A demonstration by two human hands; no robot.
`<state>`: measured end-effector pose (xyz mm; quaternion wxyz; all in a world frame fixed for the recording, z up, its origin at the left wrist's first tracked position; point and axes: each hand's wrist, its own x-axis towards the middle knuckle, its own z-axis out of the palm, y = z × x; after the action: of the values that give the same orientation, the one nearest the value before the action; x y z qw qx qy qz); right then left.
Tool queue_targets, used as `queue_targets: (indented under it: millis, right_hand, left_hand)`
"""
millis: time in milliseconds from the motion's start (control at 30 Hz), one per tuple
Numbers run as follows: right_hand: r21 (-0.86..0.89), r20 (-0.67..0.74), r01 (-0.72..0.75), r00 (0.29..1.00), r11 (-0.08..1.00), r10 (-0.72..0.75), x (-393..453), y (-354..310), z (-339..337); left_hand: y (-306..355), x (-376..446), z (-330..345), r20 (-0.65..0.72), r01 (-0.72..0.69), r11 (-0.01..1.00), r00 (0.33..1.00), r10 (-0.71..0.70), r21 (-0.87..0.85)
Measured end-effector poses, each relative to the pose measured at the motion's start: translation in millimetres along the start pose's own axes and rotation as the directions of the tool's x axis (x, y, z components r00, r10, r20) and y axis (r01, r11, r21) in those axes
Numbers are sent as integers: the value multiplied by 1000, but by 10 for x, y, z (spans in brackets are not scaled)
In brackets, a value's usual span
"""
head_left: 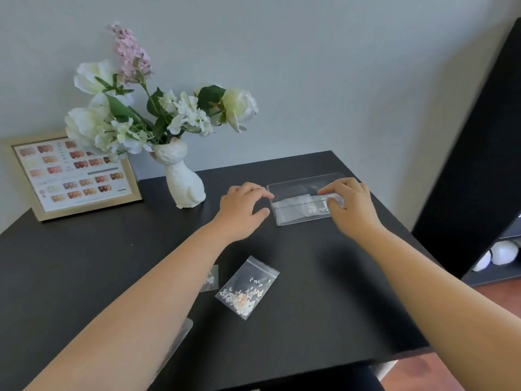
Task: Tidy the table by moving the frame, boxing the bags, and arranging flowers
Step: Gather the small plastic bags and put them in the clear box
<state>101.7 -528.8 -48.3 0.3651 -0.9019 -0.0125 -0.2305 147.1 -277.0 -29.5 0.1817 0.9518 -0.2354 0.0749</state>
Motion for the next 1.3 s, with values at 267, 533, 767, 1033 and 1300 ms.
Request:
queue_targets:
  millis: [267,533,767,1033,1300]
  right_hand:
    - [111,731,179,652,978,-202,-587,-667,356]
    - [-29,899,286,426,958,-100,-655,-1031,571]
    - [-174,891,397,454,901,-28,-566,-1164,624]
    - [-62,861,192,507,979,-45,-552,-1020,553]
    - [-27,826,83,563,996,-24,-246,-812,216]
  left_hand:
    - [-484,-977,-340,324,155,986,938,-126,-66]
    - [-851,-1423,-559,479,316,948,826,-296,41]
    - [-886,-1470,-474,448,309,951,854,-265,-27]
    - [-777,-1402,-391,397,304,946,886,-239,-109]
    - [-490,-1128,-434,427,338,887,885,-185,-316]
